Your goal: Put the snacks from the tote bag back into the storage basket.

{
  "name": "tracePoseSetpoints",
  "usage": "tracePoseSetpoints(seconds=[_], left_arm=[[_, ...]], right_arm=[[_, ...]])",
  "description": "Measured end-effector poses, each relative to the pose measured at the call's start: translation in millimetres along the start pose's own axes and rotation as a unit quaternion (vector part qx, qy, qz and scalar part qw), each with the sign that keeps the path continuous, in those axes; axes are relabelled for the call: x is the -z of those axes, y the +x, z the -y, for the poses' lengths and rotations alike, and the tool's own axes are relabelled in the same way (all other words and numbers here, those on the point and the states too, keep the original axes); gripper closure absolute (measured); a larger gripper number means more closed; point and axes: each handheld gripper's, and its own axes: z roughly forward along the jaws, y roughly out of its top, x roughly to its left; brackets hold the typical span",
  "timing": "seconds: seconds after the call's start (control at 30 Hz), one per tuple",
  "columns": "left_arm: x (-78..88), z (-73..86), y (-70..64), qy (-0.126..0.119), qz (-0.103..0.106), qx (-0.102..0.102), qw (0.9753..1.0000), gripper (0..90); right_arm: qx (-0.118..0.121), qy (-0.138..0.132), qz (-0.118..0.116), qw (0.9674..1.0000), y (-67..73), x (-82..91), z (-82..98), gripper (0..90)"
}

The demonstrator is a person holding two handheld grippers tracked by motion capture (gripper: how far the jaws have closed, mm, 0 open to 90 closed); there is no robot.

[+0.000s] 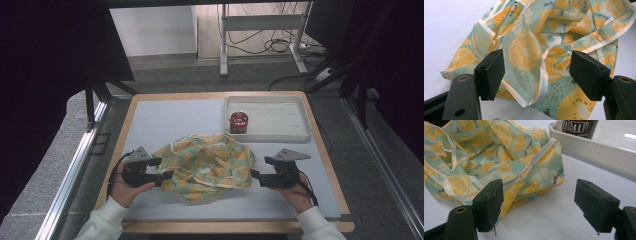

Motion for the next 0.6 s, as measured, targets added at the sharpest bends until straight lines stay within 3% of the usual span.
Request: tracePoseSetpoints(seconds=[0.6], left_arm=[[0.1, -0.3, 0.5, -0.001, -0.003, 0.0, 1.0, 28.9]], right_arm=[[-0.003, -0.021, 0.003, 0.9998, -2.2, 6.4, -0.9, 24.5]])
